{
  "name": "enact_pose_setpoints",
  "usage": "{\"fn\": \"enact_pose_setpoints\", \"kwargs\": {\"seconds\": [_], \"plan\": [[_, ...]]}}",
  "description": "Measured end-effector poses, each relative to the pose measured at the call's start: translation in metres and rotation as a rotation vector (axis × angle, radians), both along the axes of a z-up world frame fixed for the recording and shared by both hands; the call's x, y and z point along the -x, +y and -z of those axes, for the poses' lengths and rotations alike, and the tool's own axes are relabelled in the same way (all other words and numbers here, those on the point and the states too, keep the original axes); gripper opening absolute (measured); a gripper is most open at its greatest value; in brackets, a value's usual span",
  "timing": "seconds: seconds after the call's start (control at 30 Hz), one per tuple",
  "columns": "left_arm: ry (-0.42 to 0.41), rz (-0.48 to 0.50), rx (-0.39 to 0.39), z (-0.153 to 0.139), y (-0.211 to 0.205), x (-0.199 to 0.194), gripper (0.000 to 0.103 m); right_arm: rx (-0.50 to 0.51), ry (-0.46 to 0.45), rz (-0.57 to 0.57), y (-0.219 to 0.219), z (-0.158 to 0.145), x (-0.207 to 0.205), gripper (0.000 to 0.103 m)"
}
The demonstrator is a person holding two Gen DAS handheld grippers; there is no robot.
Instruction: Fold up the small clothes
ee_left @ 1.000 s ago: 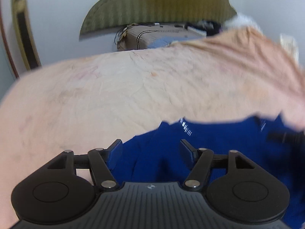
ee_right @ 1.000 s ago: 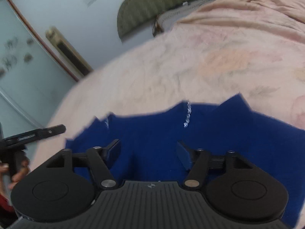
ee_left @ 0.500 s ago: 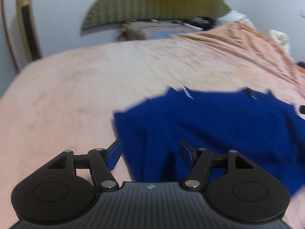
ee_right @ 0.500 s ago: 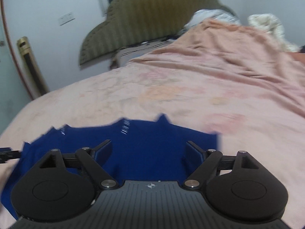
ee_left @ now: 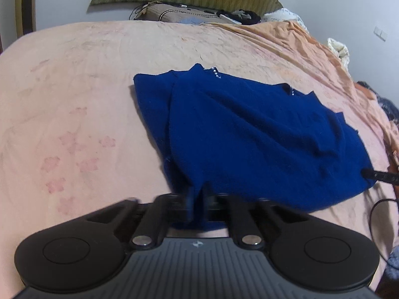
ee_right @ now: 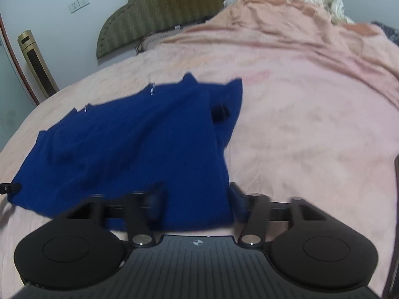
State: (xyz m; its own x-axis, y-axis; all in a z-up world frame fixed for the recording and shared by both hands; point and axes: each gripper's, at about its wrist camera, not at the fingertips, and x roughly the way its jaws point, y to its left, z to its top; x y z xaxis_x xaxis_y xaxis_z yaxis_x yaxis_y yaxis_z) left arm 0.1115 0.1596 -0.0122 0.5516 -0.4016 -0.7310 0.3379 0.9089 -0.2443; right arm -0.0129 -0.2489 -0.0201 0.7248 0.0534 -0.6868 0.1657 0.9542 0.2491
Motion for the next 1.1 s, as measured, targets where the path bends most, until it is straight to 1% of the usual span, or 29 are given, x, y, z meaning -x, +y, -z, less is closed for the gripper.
{"fn": "enact_pose_setpoints", "kwargs": {"seconds": [0.03,0.07,0.1,0.13,0.2,0.23,0.3,0.37,0.43,0.5,0.53,0.57,0.63,0.67,0.7,0.73,0.77,0.8,0.83,0.87,0.9,0.93,0.97,1.03,1.07,1.1], "plan": [[-0.002,-0.004,0.011,-0.002,0.001,0.001,0.004,0.006,-0.002,0.014,0.000,0.000,0.001,0.024],[-0.012,-0.005,0.015,-0.005,0.002,0.004,0.004,-0.004,-0.007,0.029,-0.002,-0.001,0.002,0.018],[-0.025,-0.005,0.014,-0.009,0.003,0.007,0.003,-0.029,-0.018,0.045,-0.005,-0.003,0.004,0.010],[-0.034,-0.004,0.010,-0.012,0.005,0.011,0.003,-0.045,-0.032,0.058,-0.008,-0.007,0.008,0.007],[-0.042,0.006,-0.015,-0.014,0.009,0.017,0.003,-0.025,-0.050,0.086,-0.009,-0.015,0.015,0.006],[-0.038,0.008,-0.034,-0.011,0.010,0.019,0.003,-0.019,-0.046,0.092,-0.011,-0.016,0.018,0.005],[0.009,0.013,-0.083,0.004,0.008,0.018,0.003,-0.010,-0.011,0.086,-0.014,-0.011,0.020,0.005],[-0.003,0.024,-0.094,0.004,0.008,0.022,0.003,0.008,0.035,0.073,-0.013,-0.003,0.019,0.005],[-0.005,0.020,-0.101,-0.008,0.009,0.023,0.005,0.041,0.033,0.082,-0.010,-0.009,0.020,0.023],[-0.043,-0.012,-0.130,-0.022,0.011,0.024,0.007,0.093,-0.023,0.111,-0.006,-0.024,0.022,0.035],[-0.070,-0.025,-0.154,-0.029,0.009,0.024,0.008,0.114,-0.048,0.105,-0.003,-0.031,0.021,0.039],[-0.103,-0.033,-0.177,-0.036,0.004,0.023,0.008,0.129,-0.070,0.084,0.000,-0.037,0.016,0.038],[-0.164,-0.033,-0.200,-0.047,-0.010,0.018,0.011,0.110,-0.103,0.034,0.009,-0.044,0.001,0.039],[-0.179,-0.028,-0.200,-0.051,-0.020,0.014,0.013,0.088,-0.113,-0.001,0.016,-0.045,-0.008,0.040],[-0.187,-0.013,-0.194,-0.052,-0.031,0.009,0.021,0.069,-0.120,-0.041,0.024,-0.043,-0.018,0.046],[-0.197,0.001,-0.187,-0.052,-0.040,0.006,0.032,0.058,-0.124,-0.072,0.032,-0.040,-0.028,0.047],[-0.212,0.005,-0.187,-0.049,-0.050,0.002,0.039,0.051,-0.118,-0.094,0.040,-0.034,-0.039,0.048],[-0.226,-0.001,-0.201,-0.045,-0.059,-0.002,0.053,0.050,-0.105,-0.100,0.045,-0.029,-0.049,0.048],[-0.236,-0.010,-0.221,-0.039,-0.064,-0.005,0.059,0.057,-0.095,-0.094,0.050,-0.023,-0.057,0.049],[-0.241,-0.016,-0.240,-0.031,-0.069,-0.008,0.060,0.078,-0.088,-0.078,0.053,-0.017,-0.061,0.051],[-0.230,-0.024,-0.267,-0.021,-0.073,-0.011,0.059,0.102,-0.077,-0.058,0.055,-0.012,-0.063,0.057],[-0.207,-0.040,-0.300,-0.012,-0.076,-0.014,0.059,0.119,-0.059,-0.032,0.052,-0.006,-0.063,0.060],[-0.193,-0.057,-0.315,-0.006,-0.077,-0.014,0.059,0.119,-0.046,-0.013,0.048,-0.002,-0.061,0.060],[-0.189,-0.088,-0.297,-0.001,-0.076,-0.012,0.060,0.091,-0.058,0.029,0.042,-0.006,-0.050,0.060],[-0.189,-0.113,-0.292,0.000,-0.076,-0.011,0.060,0.090,-0.076,0.047,0.044,-0.009,-0.045,0.062],[-0.190,-0.137,-0.299,0.001,-0.078,-0.010,0.060,0.098,-0.100,0.048,0.047,-0.014,-0.040,0.067]]}}
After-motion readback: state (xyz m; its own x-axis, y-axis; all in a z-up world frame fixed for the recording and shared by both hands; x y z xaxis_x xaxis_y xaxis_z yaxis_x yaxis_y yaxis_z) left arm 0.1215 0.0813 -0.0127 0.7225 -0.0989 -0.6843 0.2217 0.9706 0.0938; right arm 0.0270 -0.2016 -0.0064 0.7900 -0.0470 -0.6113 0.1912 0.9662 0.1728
